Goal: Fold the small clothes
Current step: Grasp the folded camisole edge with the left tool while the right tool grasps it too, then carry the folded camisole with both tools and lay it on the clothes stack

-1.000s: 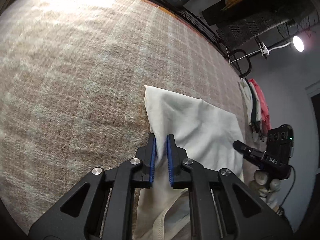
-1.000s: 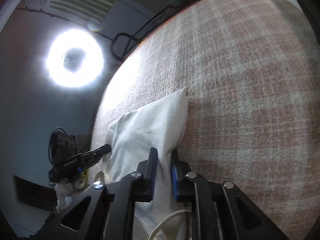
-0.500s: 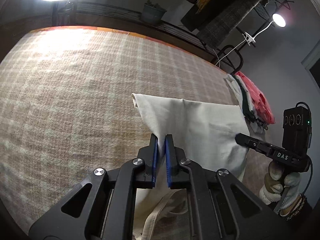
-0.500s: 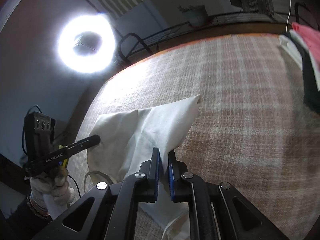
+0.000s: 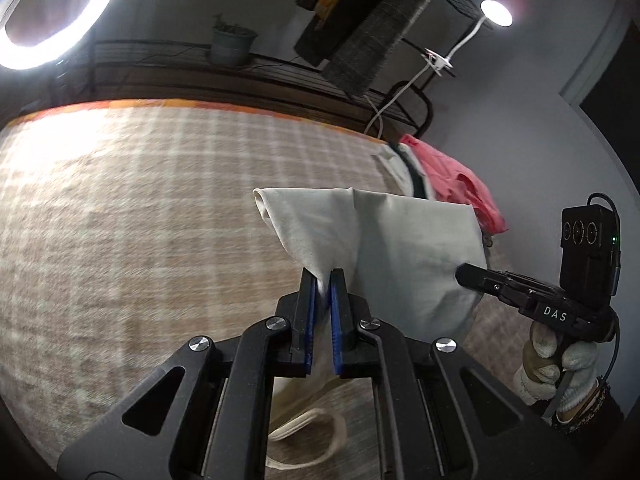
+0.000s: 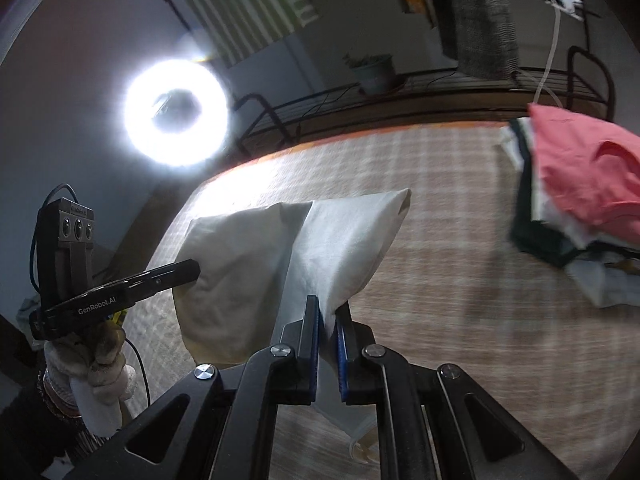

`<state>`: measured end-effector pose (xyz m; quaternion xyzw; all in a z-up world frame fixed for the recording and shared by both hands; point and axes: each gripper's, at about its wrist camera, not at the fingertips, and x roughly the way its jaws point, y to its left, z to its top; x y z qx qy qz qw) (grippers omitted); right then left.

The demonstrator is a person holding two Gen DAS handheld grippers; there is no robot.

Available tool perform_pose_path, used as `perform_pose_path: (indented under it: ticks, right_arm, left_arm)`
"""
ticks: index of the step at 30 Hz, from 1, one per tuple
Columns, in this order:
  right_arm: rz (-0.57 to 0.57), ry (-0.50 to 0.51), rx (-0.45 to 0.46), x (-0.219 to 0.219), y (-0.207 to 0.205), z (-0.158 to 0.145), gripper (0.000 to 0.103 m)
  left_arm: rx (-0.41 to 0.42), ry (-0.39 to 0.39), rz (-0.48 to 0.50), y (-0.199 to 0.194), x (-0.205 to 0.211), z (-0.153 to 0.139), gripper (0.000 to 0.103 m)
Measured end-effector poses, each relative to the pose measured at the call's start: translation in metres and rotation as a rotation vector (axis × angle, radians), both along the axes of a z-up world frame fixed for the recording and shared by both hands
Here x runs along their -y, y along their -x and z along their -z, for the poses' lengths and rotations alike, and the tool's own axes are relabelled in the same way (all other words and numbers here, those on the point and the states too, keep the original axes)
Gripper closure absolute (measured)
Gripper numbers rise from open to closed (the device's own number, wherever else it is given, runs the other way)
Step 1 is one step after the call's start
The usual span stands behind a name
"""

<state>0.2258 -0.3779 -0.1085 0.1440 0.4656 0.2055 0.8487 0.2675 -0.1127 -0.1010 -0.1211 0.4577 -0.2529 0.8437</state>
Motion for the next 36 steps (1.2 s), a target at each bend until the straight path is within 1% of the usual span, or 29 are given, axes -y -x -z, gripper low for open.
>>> perform_pose_path:
  ticks: [6, 12, 16, 20, 23, 26, 30, 36]
  right_arm:
    - [0.082, -0.001, 0.015, 0.062, 0.008, -0.008, 0.098]
    - [0.165, 0.045, 0.04, 0.125, 0.008, -0.02, 0.098]
    - [0.223, 0.083, 0.053, 0.168, 0.002, -0.029, 0.098]
    - [0.273, 0.121, 0.062, 0.208, -0.008, -0.038, 0.098]
    - [0.309, 0.146, 0.07, 0.238, -0.02, -0.047, 0.098]
    - [0.332, 0.18, 0.09, 0.261, -0.035, -0.054, 0.098]
    - [0.358, 0.223, 0.103, 0.286, -0.059, -0.057, 0.098]
    - [0.371, 0.282, 0.1, 0.304, -0.101, -0.042, 0.098]
  left_arm:
    - [0.021, 0.025, 0.074, -0.018, 0.061, -0.01, 0.099]
    - [0.065, 0.019, 0.151, -0.04, 0.133, -0.022, 0.099]
    - [0.091, 0.02, 0.195, -0.056, 0.181, -0.028, 0.099]
    - [0.111, 0.032, 0.226, -0.071, 0.219, -0.033, 0.099]
    - [0.145, 0.018, 0.249, -0.084, 0.251, -0.038, 0.099]
    - [0.17, 0.008, 0.252, -0.098, 0.275, -0.04, 0.099]
    - [0.195, -0.004, 0.233, -0.121, 0.305, -0.039, 0.099]
    - [0.207, -0.053, 0.188, -0.147, 0.327, -0.025, 0.099]
